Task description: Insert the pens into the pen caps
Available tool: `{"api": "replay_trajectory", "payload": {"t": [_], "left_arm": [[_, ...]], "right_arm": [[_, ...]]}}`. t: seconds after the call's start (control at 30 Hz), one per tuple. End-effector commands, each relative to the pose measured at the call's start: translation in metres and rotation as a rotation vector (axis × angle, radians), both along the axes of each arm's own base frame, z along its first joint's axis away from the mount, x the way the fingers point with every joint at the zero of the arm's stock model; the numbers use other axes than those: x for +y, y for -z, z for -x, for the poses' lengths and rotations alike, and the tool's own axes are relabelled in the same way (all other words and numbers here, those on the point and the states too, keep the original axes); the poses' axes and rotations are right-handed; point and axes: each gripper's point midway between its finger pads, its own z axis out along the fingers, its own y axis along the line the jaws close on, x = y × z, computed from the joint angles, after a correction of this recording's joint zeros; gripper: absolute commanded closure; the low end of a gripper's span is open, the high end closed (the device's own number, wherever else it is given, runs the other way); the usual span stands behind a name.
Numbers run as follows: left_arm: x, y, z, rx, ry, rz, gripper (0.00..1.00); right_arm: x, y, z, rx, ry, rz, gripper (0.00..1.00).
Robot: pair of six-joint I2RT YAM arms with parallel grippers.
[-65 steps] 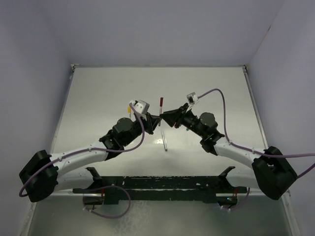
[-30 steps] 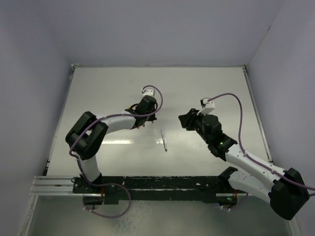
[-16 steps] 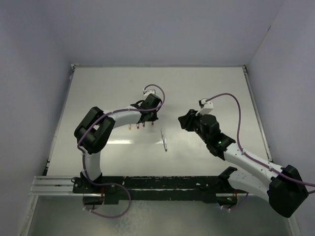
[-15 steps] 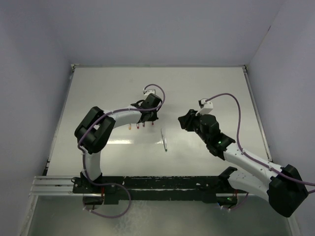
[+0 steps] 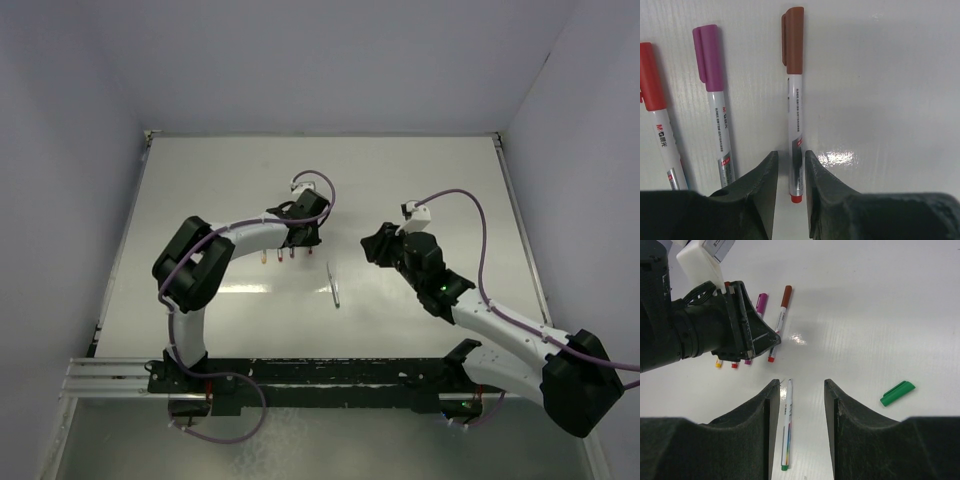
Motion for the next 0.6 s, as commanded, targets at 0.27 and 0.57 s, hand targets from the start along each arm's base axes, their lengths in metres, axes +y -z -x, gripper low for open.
{"api": "replay_trajectory", "payload": {"t": [0.27,0.57], "left_arm": [[-0.008,-0.092,-0.01,-0.195,0.059,0.075,0.69],[-0.034,-0.087,0.042,-0.154,0.136,0.049,0.63]], "right_arm": [[-0.016,-0.018,-0.015,-0.08,0.111,0.006,0.5],[-0.069,-0.005,-0.029,-0.028,0.377,0.112,0.26]]}}
